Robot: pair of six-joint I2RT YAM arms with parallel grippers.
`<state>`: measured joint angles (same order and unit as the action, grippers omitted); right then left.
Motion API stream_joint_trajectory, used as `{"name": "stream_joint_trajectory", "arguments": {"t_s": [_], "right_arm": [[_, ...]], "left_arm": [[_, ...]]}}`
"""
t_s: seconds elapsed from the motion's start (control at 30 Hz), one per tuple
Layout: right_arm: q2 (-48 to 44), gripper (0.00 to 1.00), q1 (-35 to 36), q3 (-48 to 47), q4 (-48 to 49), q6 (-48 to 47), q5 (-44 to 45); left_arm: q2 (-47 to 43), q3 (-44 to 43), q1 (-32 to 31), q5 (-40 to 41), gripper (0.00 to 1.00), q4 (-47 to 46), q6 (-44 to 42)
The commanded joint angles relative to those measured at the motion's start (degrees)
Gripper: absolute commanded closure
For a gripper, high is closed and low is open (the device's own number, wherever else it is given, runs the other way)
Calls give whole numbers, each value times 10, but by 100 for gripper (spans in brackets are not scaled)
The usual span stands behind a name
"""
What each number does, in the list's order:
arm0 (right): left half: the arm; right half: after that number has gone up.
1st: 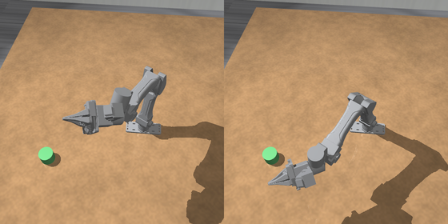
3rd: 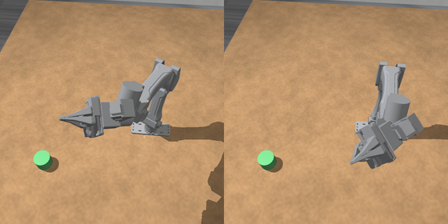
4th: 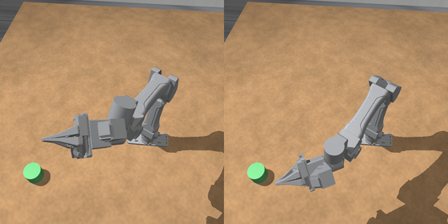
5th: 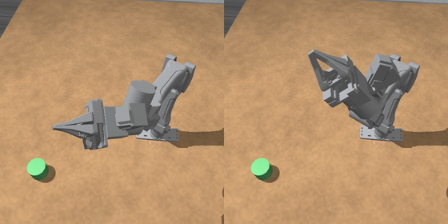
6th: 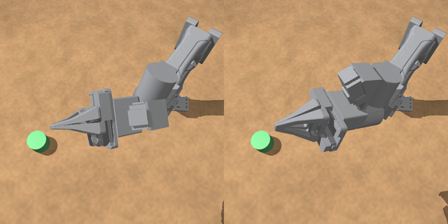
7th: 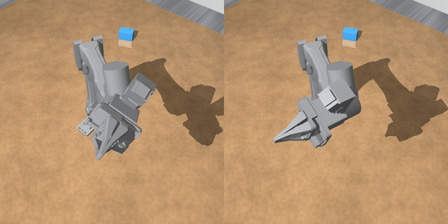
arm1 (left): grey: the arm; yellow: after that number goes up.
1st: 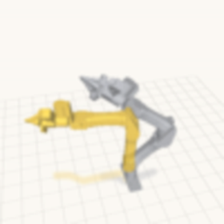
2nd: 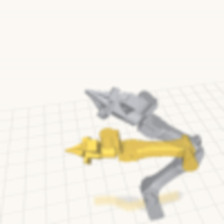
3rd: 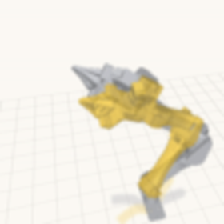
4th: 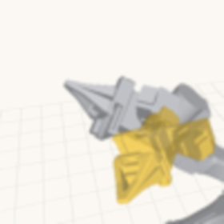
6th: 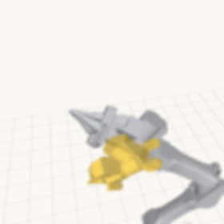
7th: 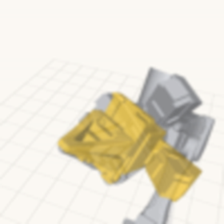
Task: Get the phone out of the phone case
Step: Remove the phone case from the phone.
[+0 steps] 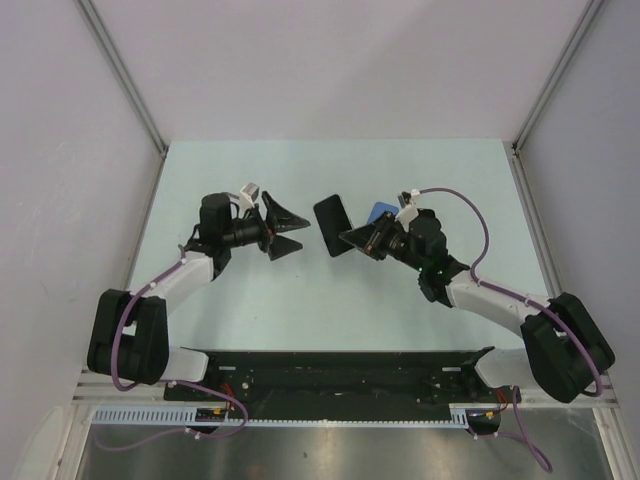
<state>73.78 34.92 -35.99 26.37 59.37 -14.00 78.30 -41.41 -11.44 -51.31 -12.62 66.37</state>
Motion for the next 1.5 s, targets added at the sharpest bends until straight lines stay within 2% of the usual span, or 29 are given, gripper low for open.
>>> {"name": "stream_joint_trajectory", "arguments": {"t_s": [0.0,0.03,0.13,0.33,0.53,0.63,0.67,0.73,0.77,0.83,0.87,0.9,0.93,0.97,1.07,1.1,1.2,1.33,1.47], "right_arm": [[30,100,-13,0,273,138,-115],[48,100,-13,0,315,151,-125],[70,100,-9,1,357,178,-126],[80,100,4,0,350,184,-109],[95,100,19,-15,350,187,-102],[105,100,26,-22,349,188,-103],[106,100,30,-23,348,188,-103],[109,100,33,-24,345,188,-102],[109,100,33,-23,343,186,-101],[109,100,33,-23,341,185,-101],[109,100,33,-23,342,185,-103],[108,100,31,-24,341,188,-104],[108,100,28,-24,339,189,-110],[107,100,24,-23,337,191,-112],[98,98,9,-23,331,199,-125],[95,85,7,-22,334,199,-129],[77,66,0,-19,330,198,-136],[42,62,-2,3,301,195,-106],[20,63,-2,15,294,202,-100]], "left_arm": [[-17,14,0,-41,0,-189,79],[-16,17,0,-42,0,-199,90],[-11,18,-4,-45,0,-239,114],[5,34,-8,-47,2,-389,205],[19,26,-31,-40,15,-394,205],[23,27,-35,-32,26,-406,213],[23,27,-36,-31,34,-406,213],[23,25,-36,-27,42,-405,214],[21,24,-36,-27,50,-389,212],[18,17,-36,-21,60,-363,192],[18,14,-37,-20,73,-347,187],[19,10,-37,-20,80,-346,184],[19,8,-37,-24,94,-347,185],[20,7,-37,-23,100,-352,188],[22,4,-36,-23,100,-355,195],[21,8,-37,-21,100,-361,203],[20,14,-36,-23,100,-389,226],[27,10,-36,-21,100,-428,253],[22,1,-36,-14,100,-413,246]]}}
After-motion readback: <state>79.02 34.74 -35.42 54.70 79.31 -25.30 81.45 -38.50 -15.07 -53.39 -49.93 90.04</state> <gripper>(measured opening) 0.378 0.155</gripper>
